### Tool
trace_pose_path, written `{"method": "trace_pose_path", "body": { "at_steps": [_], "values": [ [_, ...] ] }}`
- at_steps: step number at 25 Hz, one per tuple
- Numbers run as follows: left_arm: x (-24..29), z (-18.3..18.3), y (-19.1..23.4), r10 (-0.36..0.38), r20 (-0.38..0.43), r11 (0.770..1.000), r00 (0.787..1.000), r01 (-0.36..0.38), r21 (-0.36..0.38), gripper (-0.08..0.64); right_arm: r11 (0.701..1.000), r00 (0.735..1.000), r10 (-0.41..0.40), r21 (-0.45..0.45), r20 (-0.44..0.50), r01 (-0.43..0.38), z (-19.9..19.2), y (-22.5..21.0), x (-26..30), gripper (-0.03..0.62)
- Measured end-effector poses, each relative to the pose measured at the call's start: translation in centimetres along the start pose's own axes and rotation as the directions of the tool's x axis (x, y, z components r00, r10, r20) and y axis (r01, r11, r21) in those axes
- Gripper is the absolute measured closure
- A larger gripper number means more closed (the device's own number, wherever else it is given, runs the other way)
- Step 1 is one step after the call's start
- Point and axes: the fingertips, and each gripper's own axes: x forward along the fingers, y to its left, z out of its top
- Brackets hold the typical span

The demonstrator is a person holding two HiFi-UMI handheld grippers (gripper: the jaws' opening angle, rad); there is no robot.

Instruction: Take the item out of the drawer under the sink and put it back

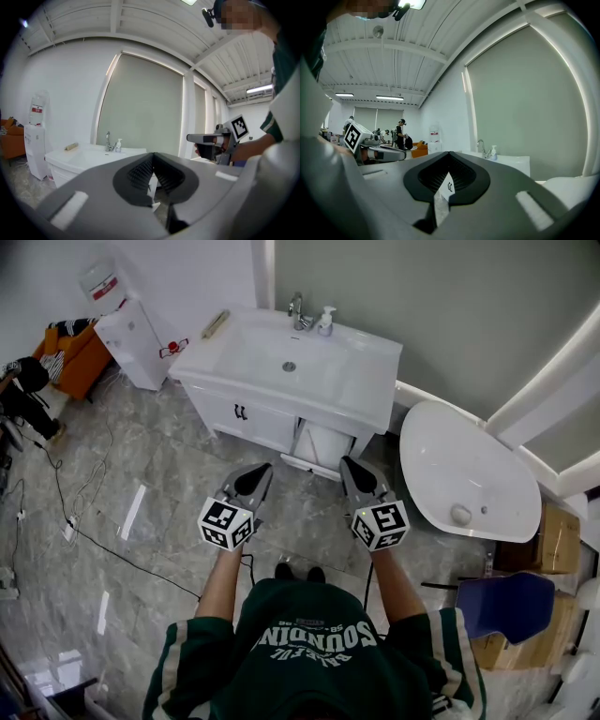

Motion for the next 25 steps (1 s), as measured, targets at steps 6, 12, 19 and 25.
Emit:
{"method": "trace_pose_path", "body": {
  "at_steps": [6, 12, 19, 25],
  "values": [
    [-0.7, 0.1, 1.8, -0.004, 0.008, 1.0, 1.0, 0.004, 0.002, 0.511, 1.0, 1.0, -0.003, 0.002, -0.004, 0.003, -0.1, 1.2, 1.4, 0.591],
    [-1.9, -0.1, 3.7, -0.016, 0.003, 1.0, 1.0, 0.016, 0.0, 0.511, 1.0, 1.0, -0.011, 0.004, -0.015, 0.011, -0.4, 2.8, 2.6, 0.591],
    [-1.7, -0.5, 5.3, -0.028, 0.004, 0.999, 1.0, 0.028, -0.017, 0.511, 0.999, 0.999, -0.034, 0.009, -0.034, 0.035, -1.1, 2.9, 3.6, 0.591],
    [-0.8, -1.6, 6.5, -0.034, -0.014, 0.999, 0.999, 0.034, -0.033, 0.511, 0.999, 0.998, -0.047, 0.024, -0.045, 0.048, -2.1, 2.2, 4.7, 0.591]
  ]
}}
